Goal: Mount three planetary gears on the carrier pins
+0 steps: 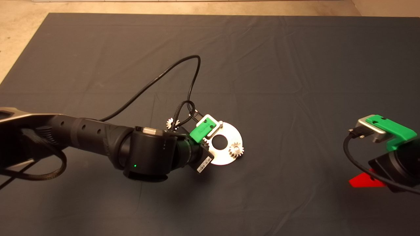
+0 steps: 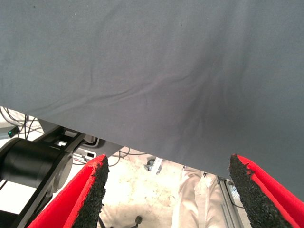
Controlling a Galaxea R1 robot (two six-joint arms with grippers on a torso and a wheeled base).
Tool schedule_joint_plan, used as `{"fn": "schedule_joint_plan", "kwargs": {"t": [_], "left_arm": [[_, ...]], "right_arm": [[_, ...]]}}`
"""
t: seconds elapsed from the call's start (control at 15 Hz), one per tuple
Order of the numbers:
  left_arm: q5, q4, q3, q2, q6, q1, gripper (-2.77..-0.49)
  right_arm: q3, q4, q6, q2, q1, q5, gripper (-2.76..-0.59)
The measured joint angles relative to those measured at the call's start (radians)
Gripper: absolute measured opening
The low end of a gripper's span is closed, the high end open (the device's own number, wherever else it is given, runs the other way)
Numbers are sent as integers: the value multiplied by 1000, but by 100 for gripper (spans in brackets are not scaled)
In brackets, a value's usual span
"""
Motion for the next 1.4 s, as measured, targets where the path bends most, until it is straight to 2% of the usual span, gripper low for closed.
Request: {"fn": "schedule_joint_plan", "kwargs": {"t": [0.07, 0.27, 0.73, 0.87, 1.13, 1.33, 1.4], "left_arm": [[-13, 1, -9, 0, -1, 0, -248], [-24, 2, -14, 4, -6, 0, -248], [-32, 3, -14, 3, -19, 1, -248], [-33, 17, -14, 1, -19, 14, -248], [-36, 31, -13, 0, -19, 19, -248], [-57, 40, -22, 0, -19, 19, -248], [-58, 40, -22, 0, -19, 19, -248]], "right_arm": [[0, 0, 0, 0, 0, 0, -149], [1, 0, 0, 0, 0, 0, -149], [1, 0, 0, 0, 0, 0, -149], [1, 0, 0, 0, 0, 0, -149], [1, 0, 0, 0, 0, 0, -149], [1, 0, 0, 0, 1, 0, -149], [1, 0, 0, 0, 0, 0, -149]]}}
